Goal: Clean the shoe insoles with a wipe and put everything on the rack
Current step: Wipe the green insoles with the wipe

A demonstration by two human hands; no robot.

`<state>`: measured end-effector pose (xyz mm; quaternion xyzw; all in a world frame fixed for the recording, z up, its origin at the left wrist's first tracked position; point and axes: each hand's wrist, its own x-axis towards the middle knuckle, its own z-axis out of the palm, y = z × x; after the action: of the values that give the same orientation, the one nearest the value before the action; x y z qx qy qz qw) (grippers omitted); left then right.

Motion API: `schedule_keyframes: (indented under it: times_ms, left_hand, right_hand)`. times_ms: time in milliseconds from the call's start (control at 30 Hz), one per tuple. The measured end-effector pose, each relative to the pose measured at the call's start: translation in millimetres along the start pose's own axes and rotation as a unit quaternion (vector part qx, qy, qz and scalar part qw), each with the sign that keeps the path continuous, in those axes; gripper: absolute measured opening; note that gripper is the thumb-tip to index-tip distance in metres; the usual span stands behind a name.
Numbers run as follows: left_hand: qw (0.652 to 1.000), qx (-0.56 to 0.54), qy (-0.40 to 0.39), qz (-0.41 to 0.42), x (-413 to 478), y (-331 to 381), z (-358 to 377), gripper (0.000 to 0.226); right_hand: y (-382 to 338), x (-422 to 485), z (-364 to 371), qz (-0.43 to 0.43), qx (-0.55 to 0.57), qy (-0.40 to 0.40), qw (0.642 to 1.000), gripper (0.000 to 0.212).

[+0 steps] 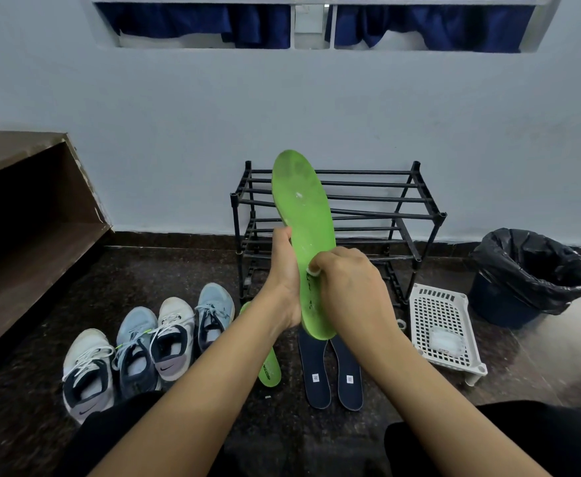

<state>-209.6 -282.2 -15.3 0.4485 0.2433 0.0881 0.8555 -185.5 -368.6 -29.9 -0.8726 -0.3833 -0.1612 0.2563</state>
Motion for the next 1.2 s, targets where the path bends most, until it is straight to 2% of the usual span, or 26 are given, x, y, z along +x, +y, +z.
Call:
schedule_keyframes:
  times_ms: [167,300,400,567,867,967,1200]
  left_hand:
    - [1.000,-0.005,-0.010,-0.003,1.9,4.1,-1.0,0.057]
    - [1.000,-0.003,-0.002,0.006,2.7,3.3,-0.4,0.066]
    - [1.000,-0.005,0.009,0.010,1.8,4.3,0.8,0.066]
    - [1.000,-0.005,0.004,-0.021,-0.7,0.0,2.6,0.067]
    - [0.999,-0.001,0.019,-0.029,-4.2,7.1,-1.4,0.066]
    - [0.999,0.003,0.031,-0.027,-5.2,6.8,-2.5,0.067]
    - [0.999,0.014,0.010,-0.029,-7.5,4.2,-2.1,0.068]
  right_hand:
    - [0.7,-2.3,-4.1,0.001,0.013,0.006,1.000,0.017]
    - [-7.0,-12.3,-3.8,-0.002,-0.024,-0.038,0.999,0.015]
    - [-2.4,-8.3,1.2,0.014,-0.006,-0.011,1.000,0.021]
    - [1.9,3.2,-1.2,0.016,0.009,0.016,1.000,0.019]
    - [-3.4,-6.0,0.8,0.012,0.020,0.003,1.000,0.022]
    - [-6.4,-8.8,5.9,-0.004,0.000,0.014,1.000,0.031]
    - [-4.6,5.6,5.6,0.013,0.013,0.022,1.000,0.020]
